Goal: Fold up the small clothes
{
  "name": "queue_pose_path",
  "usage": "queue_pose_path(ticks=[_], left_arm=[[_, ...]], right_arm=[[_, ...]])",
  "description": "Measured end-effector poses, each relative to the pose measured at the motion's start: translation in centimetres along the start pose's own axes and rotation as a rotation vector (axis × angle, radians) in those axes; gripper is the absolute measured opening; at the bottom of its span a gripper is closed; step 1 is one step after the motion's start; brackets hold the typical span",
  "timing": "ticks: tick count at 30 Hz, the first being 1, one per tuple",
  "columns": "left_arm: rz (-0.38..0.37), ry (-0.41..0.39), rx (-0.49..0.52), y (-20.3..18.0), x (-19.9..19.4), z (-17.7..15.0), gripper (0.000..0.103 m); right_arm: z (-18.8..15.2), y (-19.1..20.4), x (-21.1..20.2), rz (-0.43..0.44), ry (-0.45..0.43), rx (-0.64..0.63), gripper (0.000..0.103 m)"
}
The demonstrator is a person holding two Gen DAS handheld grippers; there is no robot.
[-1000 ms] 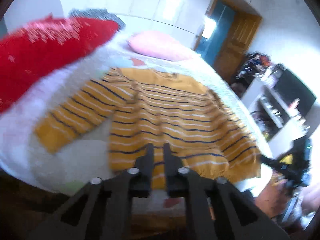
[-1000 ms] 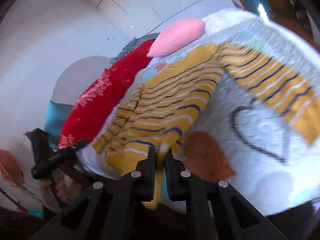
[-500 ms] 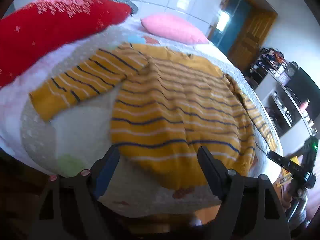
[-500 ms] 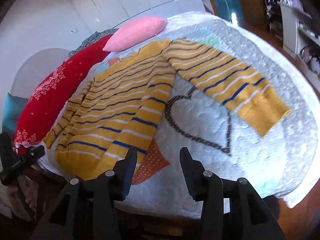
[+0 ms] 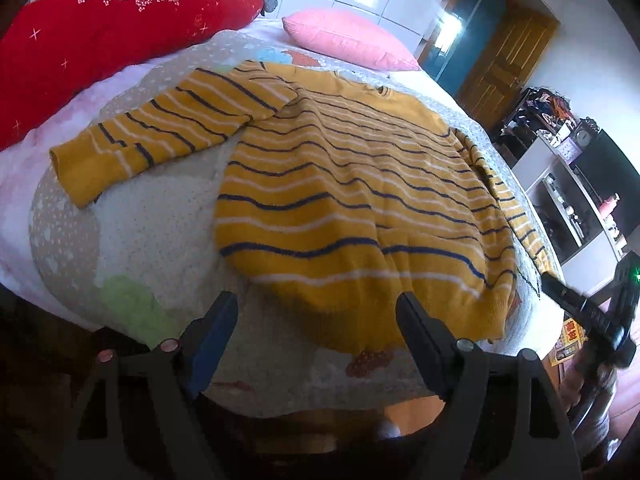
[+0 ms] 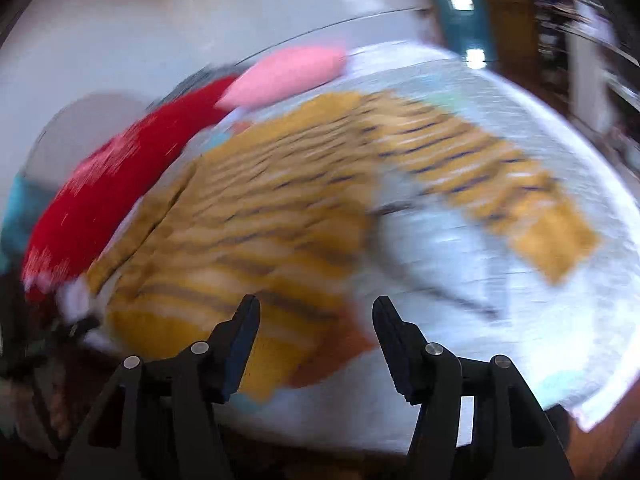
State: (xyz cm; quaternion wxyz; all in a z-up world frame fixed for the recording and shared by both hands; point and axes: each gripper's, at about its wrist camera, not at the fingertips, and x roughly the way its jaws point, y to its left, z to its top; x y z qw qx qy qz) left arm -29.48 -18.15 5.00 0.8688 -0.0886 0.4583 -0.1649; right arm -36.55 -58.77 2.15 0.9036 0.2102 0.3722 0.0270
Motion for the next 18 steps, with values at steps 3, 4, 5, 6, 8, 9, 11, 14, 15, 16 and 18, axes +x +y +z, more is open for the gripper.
queue_pose_path(ticks=[3,4,5,6,8,9,11,14,15,16,18], left_arm=[[-0.018,0.005,-0.025,0.2,0.3,0.1,0.081],[-0.024,0.006,-0.03,0.2,0.3,0.0,0.081],[-0.028,0.005,-0.03,0.0,0.3,0.0,0.081],[-0.028,0.006,-0.024,-0.2,0.3,0.0,0.081],[-0.031,0.009,-0.01,-0.5,0.4,0.0,0.081],[-0.033,0.01,-0.004,-0.7,0.4,-0.1,0.081],[-0.034,0.008,0.002,-0.9,0.4,-0.1,0.081],[-0.039,0.0,-0.002,-0.8,0.2,-0.1,0.081],[-0.04,-0.003,-0.005,-0.7,0.1,-0.1,0.081],[-0.041,-0.006,-0.009,-0.5,0.0,0.0,0.081],[-0.044,-0.018,-0.02,0.1,-0.4,0.0,0.081]], right_arm=[[0.7,-5.8,-1.0,-0.075,-0.022,0.22,0.064],[0.7,-7.3,-1.5,-0.125,-0.041,0.275,0.064],[0.5,-8.5,-2.2,-0.18,-0.071,0.312,0.064],[0.4,-9.3,-2.8,-0.216,-0.098,0.331,0.065],[0.4,-10.3,-3.2,-0.249,-0.121,0.351,0.068],[0.6,-10.7,-3.0,-0.259,-0.124,0.35,0.068],[1.4,-11.1,-2.1,-0.292,-0.129,0.329,0.068],[2.8,-12.6,0.2,-0.3,-0.108,0.321,0.063],[3.3,-13.0,0.6,-0.313,-0.114,0.326,0.042],[3.9,-13.3,0.8,-0.307,-0.113,0.326,0.026],[5.1,-14.0,0.7,-0.242,-0.103,0.345,0.009]])
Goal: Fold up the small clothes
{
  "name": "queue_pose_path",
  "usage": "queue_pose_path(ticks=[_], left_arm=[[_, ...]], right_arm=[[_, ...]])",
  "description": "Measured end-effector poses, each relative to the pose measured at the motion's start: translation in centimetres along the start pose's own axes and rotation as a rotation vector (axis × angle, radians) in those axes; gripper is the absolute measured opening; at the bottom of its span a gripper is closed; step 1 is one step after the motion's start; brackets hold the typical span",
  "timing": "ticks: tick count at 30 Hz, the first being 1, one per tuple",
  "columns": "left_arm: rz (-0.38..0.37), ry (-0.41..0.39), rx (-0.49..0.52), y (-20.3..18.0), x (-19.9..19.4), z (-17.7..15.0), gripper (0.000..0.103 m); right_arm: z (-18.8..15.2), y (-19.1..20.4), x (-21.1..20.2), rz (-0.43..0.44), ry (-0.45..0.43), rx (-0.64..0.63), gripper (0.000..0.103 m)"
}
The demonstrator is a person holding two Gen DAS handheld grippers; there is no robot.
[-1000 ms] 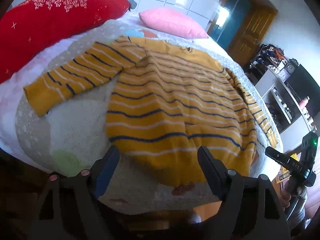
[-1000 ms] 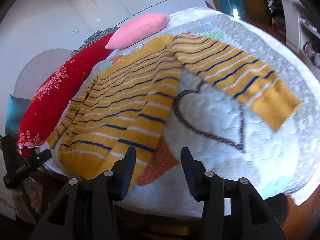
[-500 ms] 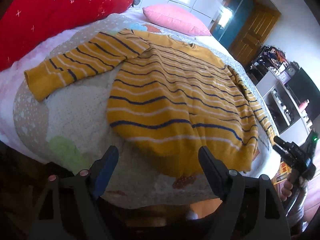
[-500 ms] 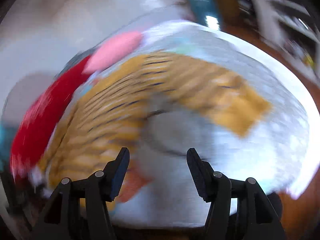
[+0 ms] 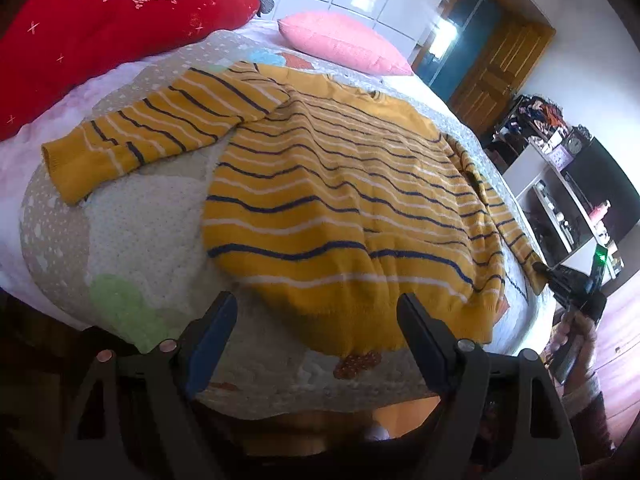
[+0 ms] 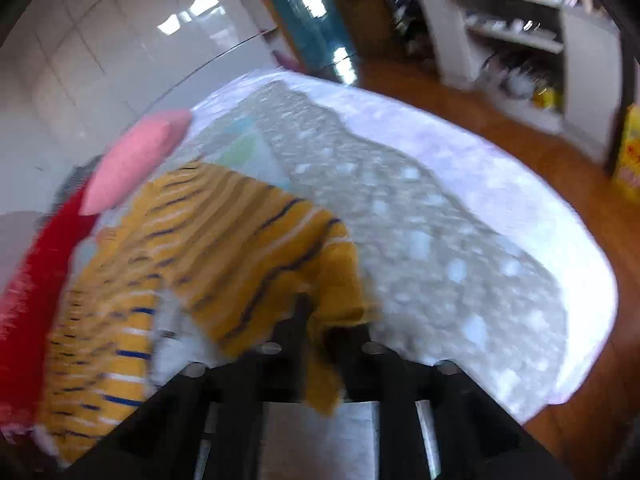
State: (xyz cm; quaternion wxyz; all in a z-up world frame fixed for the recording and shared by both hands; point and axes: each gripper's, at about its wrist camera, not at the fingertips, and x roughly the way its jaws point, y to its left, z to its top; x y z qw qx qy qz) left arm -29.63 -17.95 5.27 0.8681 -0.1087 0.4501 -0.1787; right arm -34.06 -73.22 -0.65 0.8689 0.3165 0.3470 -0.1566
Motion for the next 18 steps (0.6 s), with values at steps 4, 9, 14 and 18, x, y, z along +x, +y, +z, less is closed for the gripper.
queue_pose_path(ticks=[4,9,14,18], left_arm=[[-0.001,-0.023,-0.03,1.7,-0.4,-0.1,0.081],[-0.015,-0.029,-0.069,3.5,-0.2,-0.6,0.081],[-0.028,-0.047,-0.095,5.0,-0.6,-1.2,0.081],[-0.019,-0.067,-0.106,6.4,-1.2,-1.6,0.081]], right_arm=[[3.3,2.5,-3.5,-0.057,-0.121,-0.075,0.008],[8.8,10.0,-7.6,-0.008,-0.248,-0.187,0.005],[10.0,23.3,-5.1,0.177,-0.162,-0.376,0.005],[7.5,33.8,-0.4,0.276,-0.056,-0.537,0.005]])
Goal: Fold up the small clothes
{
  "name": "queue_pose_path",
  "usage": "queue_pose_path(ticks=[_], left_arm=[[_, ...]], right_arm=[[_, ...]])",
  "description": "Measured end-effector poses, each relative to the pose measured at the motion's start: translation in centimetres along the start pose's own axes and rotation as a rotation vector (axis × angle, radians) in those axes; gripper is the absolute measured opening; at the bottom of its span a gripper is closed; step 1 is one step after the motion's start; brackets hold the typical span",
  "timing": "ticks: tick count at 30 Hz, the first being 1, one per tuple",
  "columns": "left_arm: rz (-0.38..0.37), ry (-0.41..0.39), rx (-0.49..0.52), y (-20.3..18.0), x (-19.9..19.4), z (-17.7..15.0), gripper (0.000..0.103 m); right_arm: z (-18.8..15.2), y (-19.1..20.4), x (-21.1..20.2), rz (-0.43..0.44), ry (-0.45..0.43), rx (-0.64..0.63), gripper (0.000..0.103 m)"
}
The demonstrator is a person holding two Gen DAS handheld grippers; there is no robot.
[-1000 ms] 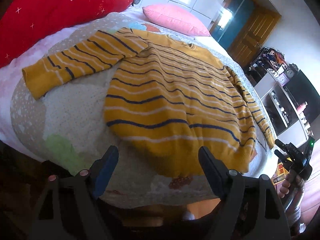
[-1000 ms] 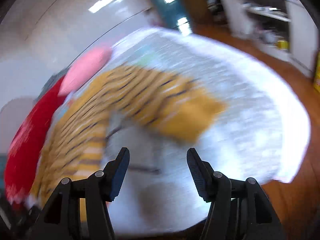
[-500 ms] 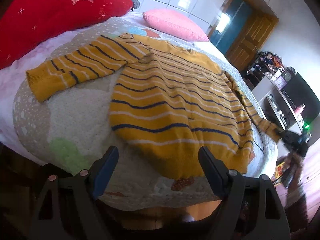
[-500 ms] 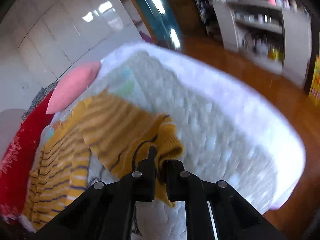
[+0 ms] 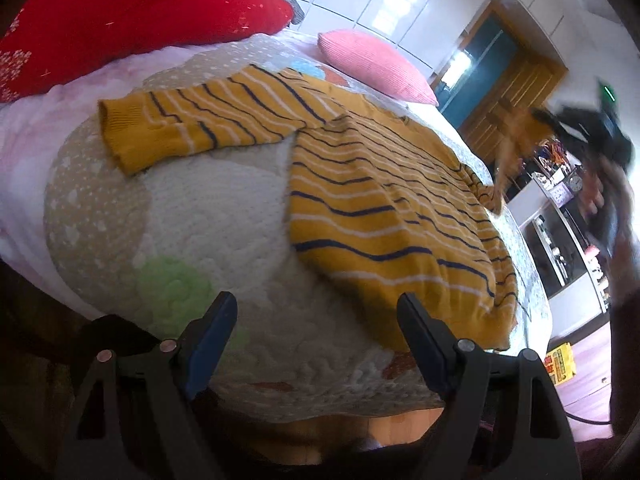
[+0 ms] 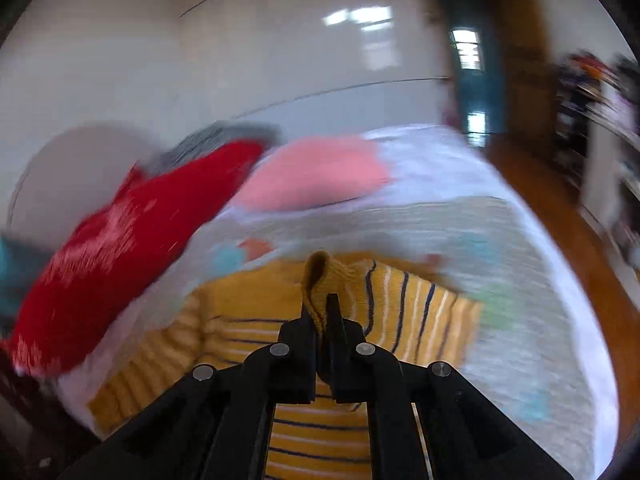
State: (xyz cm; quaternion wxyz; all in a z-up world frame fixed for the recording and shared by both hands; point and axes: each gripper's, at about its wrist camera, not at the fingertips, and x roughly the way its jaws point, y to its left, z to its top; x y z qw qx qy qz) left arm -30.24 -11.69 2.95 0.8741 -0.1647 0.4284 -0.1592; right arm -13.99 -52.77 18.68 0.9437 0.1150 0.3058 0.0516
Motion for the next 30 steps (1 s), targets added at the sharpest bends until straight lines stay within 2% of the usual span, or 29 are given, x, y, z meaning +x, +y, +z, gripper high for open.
queue_pose_path(ticks=[2,5,10,13,17,19,21,24,26,28,30], left_arm=[[0.007,-0.01,-0.005,0.9,-0.3,-0.1,0.081],[0.021,-0.02,-0.022,2.4,-0.7,-0.4,0.081],[0.047,-0.03,-0.074,5.2,-1.2,-0.7,0.081],[0.059,-0.036,-0.108,6.7,-1.4,-0.8,0.081],[0.063,-0.046,-0.153,8.3,-1.9,-1.1,0.081],[0.073,-0.053,-0.164,8.8,-2.1,-1.2,0.081],[0.081,-0.062,-0.18,9.5,-2.5,-1.4,0.081],[0.095,-0.071,-0.201,10.1,-2.8,-1.5,0.081],[0.104,-0.079,-0.216,10.7,-3.2,-1.7,0.081],[0.112,-0.084,-0.227,11.1,-3.5,-1.9,0.081],[0.116,-0.086,-0.238,11.3,-3.6,-2.1,0.081]], right_arm=[[0.6,4.5,4.6,0.062,0.063,-0.063,0.005],[-0.2,10.2,11.2,0.102,0.153,-0.136,0.005],[-2.5,17.1,21.4,0.091,0.301,-0.226,0.005],[-4.6,18.8,26.1,0.067,0.379,-0.262,0.005],[-5.5,19.8,27.0,0.053,0.395,-0.294,0.013],[-5.1,20.4,26.3,0.081,0.369,-0.296,0.025],[-4.9,21.4,24.6,0.113,0.319,-0.32,0.046],[-5.7,23.7,21.8,0.156,0.302,-0.398,0.049],[-7.5,25.5,19.3,0.23,0.324,-0.465,0.049],[-9.9,27.3,16.8,0.32,0.358,-0.537,0.055],[-13.2,29.3,14.2,0.427,0.405,-0.627,0.066]])
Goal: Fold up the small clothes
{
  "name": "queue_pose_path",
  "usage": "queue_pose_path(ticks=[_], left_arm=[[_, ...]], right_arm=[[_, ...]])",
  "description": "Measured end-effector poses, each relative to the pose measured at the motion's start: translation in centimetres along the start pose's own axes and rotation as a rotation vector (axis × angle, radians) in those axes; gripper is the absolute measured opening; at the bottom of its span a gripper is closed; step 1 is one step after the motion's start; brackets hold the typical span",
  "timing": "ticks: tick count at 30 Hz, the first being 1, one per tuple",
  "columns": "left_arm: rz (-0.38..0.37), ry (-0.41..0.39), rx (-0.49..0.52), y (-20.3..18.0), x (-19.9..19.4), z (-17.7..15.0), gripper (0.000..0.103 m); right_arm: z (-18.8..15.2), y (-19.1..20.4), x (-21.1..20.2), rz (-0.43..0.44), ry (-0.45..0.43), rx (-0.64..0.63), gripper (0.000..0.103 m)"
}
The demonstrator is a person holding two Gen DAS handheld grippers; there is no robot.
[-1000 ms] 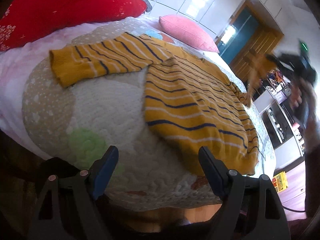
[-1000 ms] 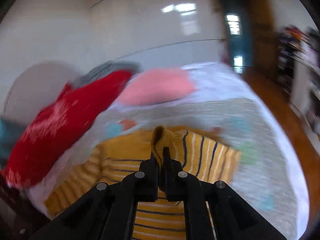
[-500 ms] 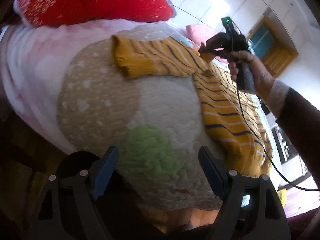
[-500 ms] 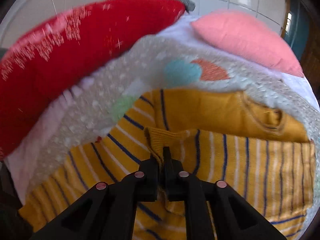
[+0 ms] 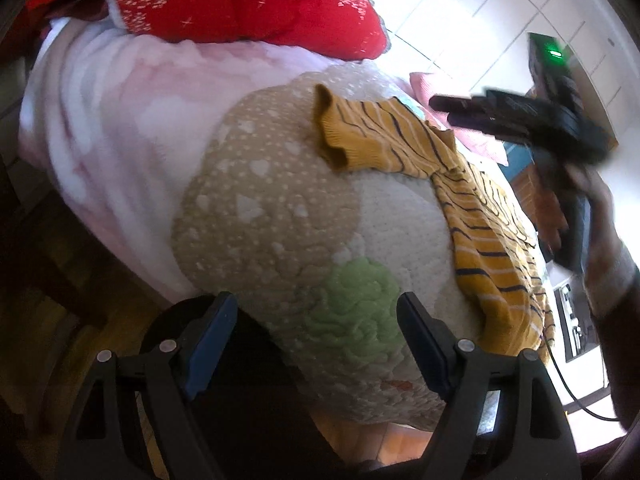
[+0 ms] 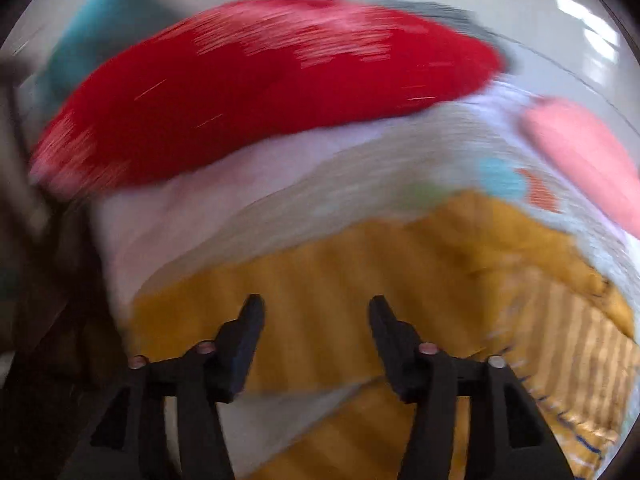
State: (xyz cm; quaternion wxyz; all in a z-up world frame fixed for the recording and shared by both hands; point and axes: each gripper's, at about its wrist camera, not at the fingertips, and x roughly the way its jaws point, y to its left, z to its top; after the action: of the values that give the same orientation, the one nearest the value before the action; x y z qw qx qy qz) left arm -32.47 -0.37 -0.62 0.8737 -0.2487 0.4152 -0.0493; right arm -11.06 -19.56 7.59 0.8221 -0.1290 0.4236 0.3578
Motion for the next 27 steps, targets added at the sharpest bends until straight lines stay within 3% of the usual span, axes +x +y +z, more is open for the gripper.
queue_pose_path(ticks=[4,11,12,13,14,17,27], left_arm=[[0.002,0.005,0.001,0.0,-0.1,-0.1,0.081],[-0.007,0.004,0.009,0.0,-0.1,-0.4,0.081],[-0.009,0.005,0.004,0.1,-0.1,-0.4,0.081],[-0.011,0.004,0.001,0.2,-0.2,-0.4,0.081],[-0.012,0.002,-0.003,0.4,-0.2,-0.4,0.081],[-0.012,-0.001,-0.006,0.7,-0.3,-0.4,0.081],[-0.026,-0.014,0.104,-2.1,-1.0,-0.3,0.081]], right_arm=[[-2.9,7.0,1.6,0.066,0.058,-0.198,0.068],[-3.7,13.1,5.3,-0.043,0.042,-0.402,0.068],[-3.6,13.4,5.9,-0.092,0.044,-0.415,0.059],[-3.2,13.3,6.6,-0.126,0.057,-0.413,0.044],[-2.7,13.0,7.1,-0.106,0.073,-0.382,0.028],[-0.7,12.6,6.9,-0.088,0.044,-0.304,0.009],[8.4,15.4,1.9,0.067,-0.175,-0.162,0.009]])
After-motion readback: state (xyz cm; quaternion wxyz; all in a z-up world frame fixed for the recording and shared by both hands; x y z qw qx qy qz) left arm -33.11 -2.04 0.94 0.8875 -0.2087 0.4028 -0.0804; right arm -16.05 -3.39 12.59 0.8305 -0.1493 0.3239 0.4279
